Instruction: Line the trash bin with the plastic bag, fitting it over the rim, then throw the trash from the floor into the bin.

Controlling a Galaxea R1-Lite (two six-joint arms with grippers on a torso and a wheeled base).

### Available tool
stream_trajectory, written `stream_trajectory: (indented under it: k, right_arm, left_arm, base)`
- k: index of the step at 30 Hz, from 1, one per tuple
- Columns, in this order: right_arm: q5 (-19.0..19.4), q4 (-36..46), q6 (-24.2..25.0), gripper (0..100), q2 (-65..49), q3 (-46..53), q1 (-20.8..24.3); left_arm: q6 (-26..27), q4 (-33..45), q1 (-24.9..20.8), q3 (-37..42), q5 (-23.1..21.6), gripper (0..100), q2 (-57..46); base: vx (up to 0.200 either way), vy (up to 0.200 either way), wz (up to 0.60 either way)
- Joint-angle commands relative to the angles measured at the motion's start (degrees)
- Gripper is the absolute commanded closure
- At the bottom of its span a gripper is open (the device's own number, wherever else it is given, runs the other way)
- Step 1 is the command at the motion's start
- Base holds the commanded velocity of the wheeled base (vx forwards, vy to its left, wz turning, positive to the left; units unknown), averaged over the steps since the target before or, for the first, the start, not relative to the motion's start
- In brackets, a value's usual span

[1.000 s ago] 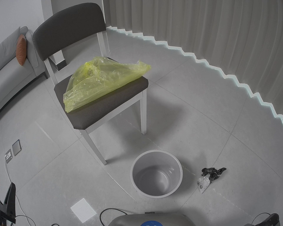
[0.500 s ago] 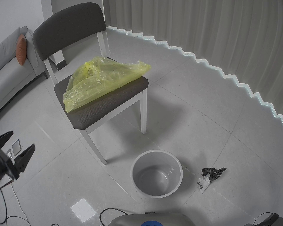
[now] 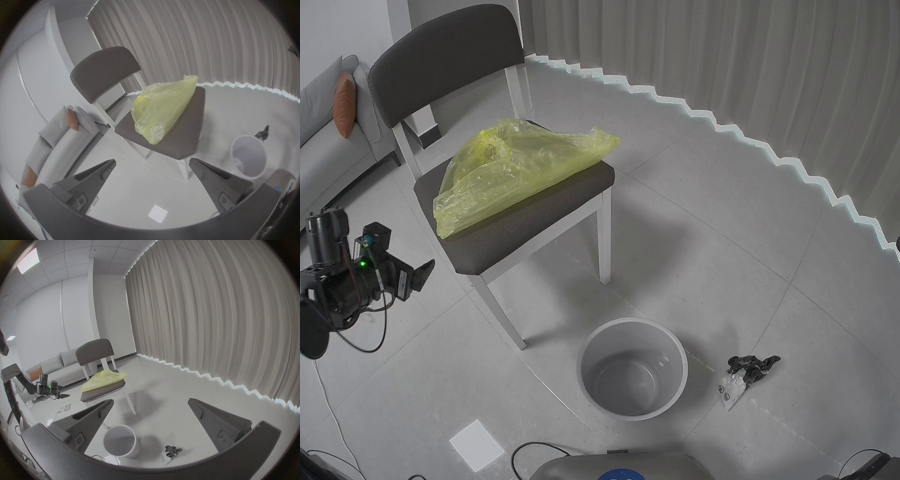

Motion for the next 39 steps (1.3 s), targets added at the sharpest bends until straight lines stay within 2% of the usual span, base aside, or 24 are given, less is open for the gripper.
stream_trajectory:
  k: [1,5,17,39]
  right_arm:
    - [-0.2,-0.3,-0.1,0,2.1,-0.4,0.2]
    - [-0.1,-0.4,-0.1,0,2.1,-0.4,0.2]
    - [0.0,-0.4,-0.1,0,1.7,-0.4,0.2]
    - [0.3,-0.5,-0.1,0,1.7,0.1,0.3]
  left_arm:
    - [3.5,-5.6,-0.1,-4.4,3.3,0,12.9]
    - [5.4,-8.9,-0.4,-5.4,4.2,0,14.5]
    - [5.7,-10.0,-3.0,-8.8,4.4,0,15.3]
    - [8.5,-11.0,-2.7,-16.8,5.4,0,22.3]
  base:
    - [0.0,0.0,0.0]
    - [0.0,0.0,0.0]
    - [0.0,0.0,0.0]
    - [0.0,0.0,0.0]
